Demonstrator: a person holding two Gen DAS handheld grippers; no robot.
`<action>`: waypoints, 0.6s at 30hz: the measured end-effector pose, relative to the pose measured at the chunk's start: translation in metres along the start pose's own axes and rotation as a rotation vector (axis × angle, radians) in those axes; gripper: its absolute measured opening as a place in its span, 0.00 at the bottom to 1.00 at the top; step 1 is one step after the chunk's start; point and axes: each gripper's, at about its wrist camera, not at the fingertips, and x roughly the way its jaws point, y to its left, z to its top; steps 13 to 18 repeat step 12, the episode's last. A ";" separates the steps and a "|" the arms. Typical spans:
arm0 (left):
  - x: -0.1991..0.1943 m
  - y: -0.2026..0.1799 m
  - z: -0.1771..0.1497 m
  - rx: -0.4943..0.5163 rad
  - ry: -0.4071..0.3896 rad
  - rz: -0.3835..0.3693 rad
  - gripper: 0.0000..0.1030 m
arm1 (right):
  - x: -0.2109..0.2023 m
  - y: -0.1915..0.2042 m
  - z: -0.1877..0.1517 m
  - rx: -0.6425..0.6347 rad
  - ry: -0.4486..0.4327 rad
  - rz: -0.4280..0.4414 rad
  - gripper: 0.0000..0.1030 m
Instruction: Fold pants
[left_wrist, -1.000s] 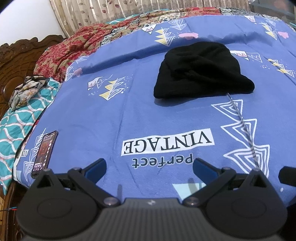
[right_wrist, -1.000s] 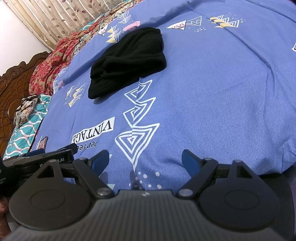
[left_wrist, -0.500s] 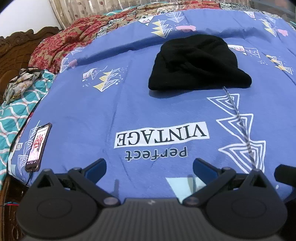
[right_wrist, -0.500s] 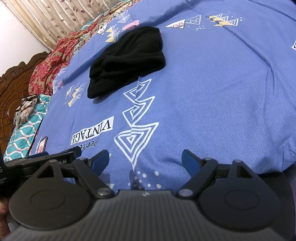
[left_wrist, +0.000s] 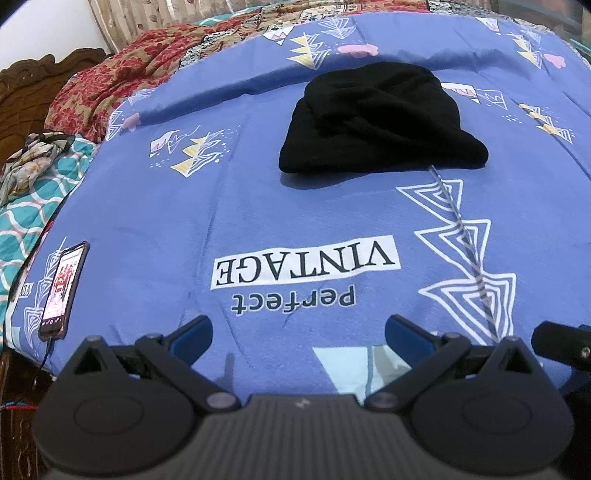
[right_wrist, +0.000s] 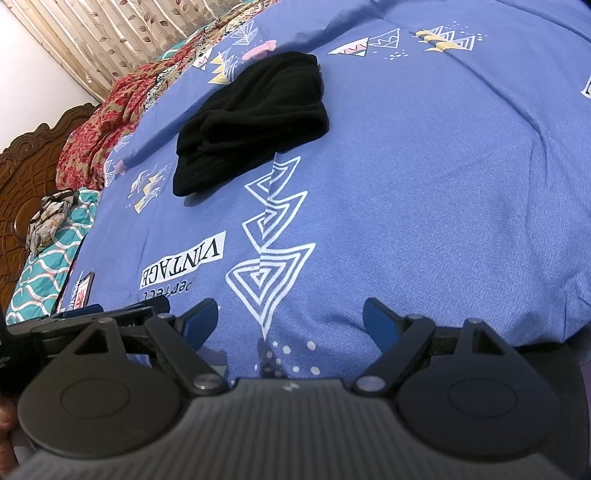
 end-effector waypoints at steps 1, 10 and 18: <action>0.000 0.000 0.000 0.001 0.001 -0.001 1.00 | 0.000 0.000 0.000 0.000 0.000 0.000 0.85; 0.002 0.000 0.000 -0.002 0.004 -0.044 1.00 | 0.000 -0.001 0.001 -0.004 0.000 0.000 0.85; 0.002 0.000 0.000 0.000 0.002 -0.046 1.00 | 0.000 0.000 0.000 -0.013 -0.006 -0.002 0.85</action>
